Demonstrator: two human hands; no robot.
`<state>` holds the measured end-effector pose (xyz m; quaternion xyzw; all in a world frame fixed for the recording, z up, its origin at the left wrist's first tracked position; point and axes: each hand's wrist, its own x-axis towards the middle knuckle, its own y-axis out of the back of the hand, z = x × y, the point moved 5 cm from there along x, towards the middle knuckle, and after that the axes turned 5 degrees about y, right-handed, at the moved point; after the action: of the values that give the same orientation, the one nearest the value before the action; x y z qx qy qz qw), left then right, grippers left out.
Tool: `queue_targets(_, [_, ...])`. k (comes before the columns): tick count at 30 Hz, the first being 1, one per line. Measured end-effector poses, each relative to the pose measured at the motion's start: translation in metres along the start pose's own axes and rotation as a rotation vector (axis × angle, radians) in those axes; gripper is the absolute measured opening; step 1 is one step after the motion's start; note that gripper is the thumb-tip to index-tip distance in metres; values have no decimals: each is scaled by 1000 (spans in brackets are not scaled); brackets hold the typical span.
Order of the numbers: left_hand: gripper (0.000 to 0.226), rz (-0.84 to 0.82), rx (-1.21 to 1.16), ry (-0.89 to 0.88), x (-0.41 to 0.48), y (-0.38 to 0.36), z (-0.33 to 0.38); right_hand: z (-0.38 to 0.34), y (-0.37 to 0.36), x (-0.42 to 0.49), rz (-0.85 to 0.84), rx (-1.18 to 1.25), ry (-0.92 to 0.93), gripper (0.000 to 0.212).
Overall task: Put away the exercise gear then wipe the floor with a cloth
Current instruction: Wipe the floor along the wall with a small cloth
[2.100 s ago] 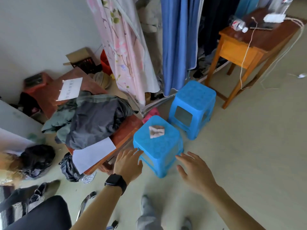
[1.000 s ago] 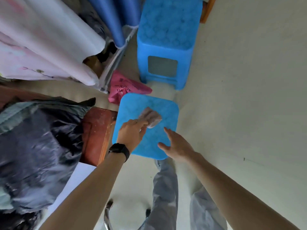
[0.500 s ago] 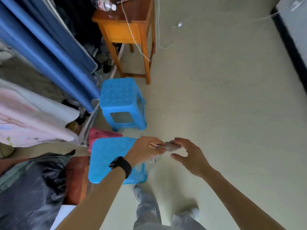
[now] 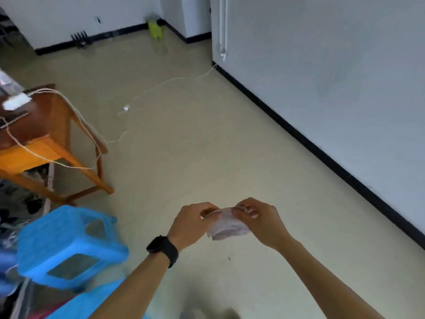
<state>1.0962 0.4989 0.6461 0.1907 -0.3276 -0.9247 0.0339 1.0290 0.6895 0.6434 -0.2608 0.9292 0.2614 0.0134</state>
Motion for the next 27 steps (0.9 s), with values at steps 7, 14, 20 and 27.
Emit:
queue_targets(7, [18,-232,493,-269,99,-65,112,73,104,2,166,-46,-72,13])
queue_targets(14, [20,-232,653,-472,234,-121,208,138,200,47,364,-90,-179,11])
queue_targets(20, [28,-305,775,-736,326,-183,285,187,271,86,524,-95,-295,10])
queue_targets(27, [31,-449,796,-928,385,-288,363,256,326,106,567,-50,-473,27])
